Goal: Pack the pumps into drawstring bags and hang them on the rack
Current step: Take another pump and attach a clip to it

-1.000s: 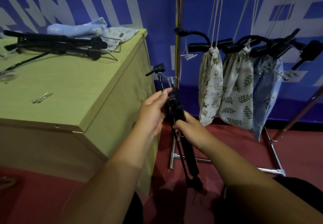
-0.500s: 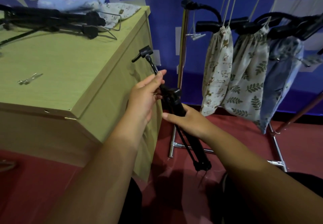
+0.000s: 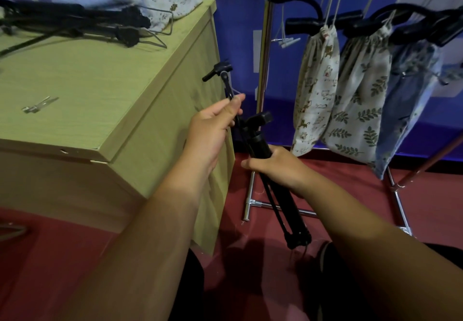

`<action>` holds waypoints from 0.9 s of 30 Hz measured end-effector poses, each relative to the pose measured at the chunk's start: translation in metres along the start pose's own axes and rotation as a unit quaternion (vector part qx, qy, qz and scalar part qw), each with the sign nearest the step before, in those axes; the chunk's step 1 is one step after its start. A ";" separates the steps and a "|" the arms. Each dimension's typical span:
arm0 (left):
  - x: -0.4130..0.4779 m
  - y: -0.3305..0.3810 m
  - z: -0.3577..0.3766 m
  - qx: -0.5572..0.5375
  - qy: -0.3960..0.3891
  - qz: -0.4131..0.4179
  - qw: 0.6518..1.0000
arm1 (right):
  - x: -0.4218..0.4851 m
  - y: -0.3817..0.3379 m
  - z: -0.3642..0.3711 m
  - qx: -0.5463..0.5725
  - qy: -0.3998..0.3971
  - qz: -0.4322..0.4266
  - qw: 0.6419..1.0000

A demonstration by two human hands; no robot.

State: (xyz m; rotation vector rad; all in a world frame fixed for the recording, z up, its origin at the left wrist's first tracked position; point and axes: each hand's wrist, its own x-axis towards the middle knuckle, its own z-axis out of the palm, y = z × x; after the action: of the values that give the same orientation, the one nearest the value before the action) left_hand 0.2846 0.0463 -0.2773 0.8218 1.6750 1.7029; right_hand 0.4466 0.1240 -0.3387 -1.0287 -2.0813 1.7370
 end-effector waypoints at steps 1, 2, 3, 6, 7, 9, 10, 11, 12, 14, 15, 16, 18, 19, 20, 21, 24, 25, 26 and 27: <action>0.000 0.000 -0.001 0.030 -0.009 0.016 0.999 | 0.000 0.000 0.000 0.000 0.000 0.002 1.000; 0.000 -0.001 -0.003 0.060 -0.028 0.032 0.997 | 0.000 0.002 0.000 0.002 -0.008 0.009 1.000; 0.000 -0.001 -0.004 0.083 -0.059 0.044 0.994 | 0.000 0.002 0.000 0.011 -0.020 0.013 1.000; -0.001 -0.003 -0.010 0.083 -0.170 0.031 0.981 | -0.001 0.002 -0.004 0.065 -0.052 0.016 0.996; -0.002 -0.003 -0.011 0.077 -0.195 0.027 0.977 | -0.002 0.002 -0.006 0.084 -0.064 0.013 0.994; -0.003 -0.005 -0.012 0.075 -0.203 0.023 0.976 | -0.002 0.003 -0.009 0.081 -0.087 0.016 0.993; -0.002 -0.007 -0.011 0.079 -0.194 0.017 0.978 | -0.003 0.003 -0.010 0.067 -0.094 0.018 0.993; -0.003 -0.007 -0.010 0.080 -0.188 0.009 0.979 | -0.003 0.003 -0.011 0.052 -0.095 0.019 0.994; -0.003 -0.008 -0.010 0.088 -0.185 0.002 0.979 | -0.004 0.003 -0.013 0.031 -0.098 0.018 0.995; -0.004 -0.011 -0.009 0.109 -0.186 0.002 0.977 | -0.008 0.001 -0.018 0.014 -0.109 0.009 0.994; -0.005 -0.012 -0.008 0.128 -0.185 0.004 0.974 | -0.010 -0.001 -0.021 0.028 -0.105 0.004 0.994; -0.007 -0.012 -0.008 0.157 -0.183 0.009 0.970 | -0.012 -0.004 -0.025 0.059 -0.090 0.000 0.994; -0.013 -0.014 -0.005 0.220 -0.177 0.019 0.959 | -0.015 -0.014 -0.035 0.131 -0.044 -0.013 0.990; -0.018 -0.014 -0.003 0.251 -0.173 0.026 0.952 | -0.019 -0.023 -0.041 0.140 -0.013 -0.019 0.990; -0.023 -0.013 0.000 0.282 -0.170 0.034 0.944 | -0.021 -0.035 -0.045 0.111 0.022 -0.024 0.993; -0.028 -0.013 0.003 0.307 -0.168 0.044 0.936 | -0.022 -0.044 -0.047 0.060 0.052 -0.027 0.996; -0.043 -0.012 0.014 0.361 -0.158 0.065 0.917 | -0.021 -0.067 -0.039 -0.082 0.108 -0.026 0.990; -0.047 -0.012 0.018 0.371 -0.152 0.075 0.913 | -0.020 -0.072 -0.035 -0.103 0.123 -0.022 0.987; -0.051 -0.012 0.020 0.377 -0.149 0.082 0.910 | -0.020 -0.077 -0.029 -0.114 0.134 -0.019 0.984; -0.054 -0.010 0.022 0.383 -0.145 0.087 0.908 | -0.021 -0.081 -0.024 -0.123 0.144 -0.022 0.982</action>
State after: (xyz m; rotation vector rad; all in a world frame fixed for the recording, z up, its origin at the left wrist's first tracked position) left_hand 0.3357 0.0177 -0.2880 1.5324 2.1017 0.9067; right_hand 0.4467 0.1257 -0.2513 -1.2103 -2.1428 1.2442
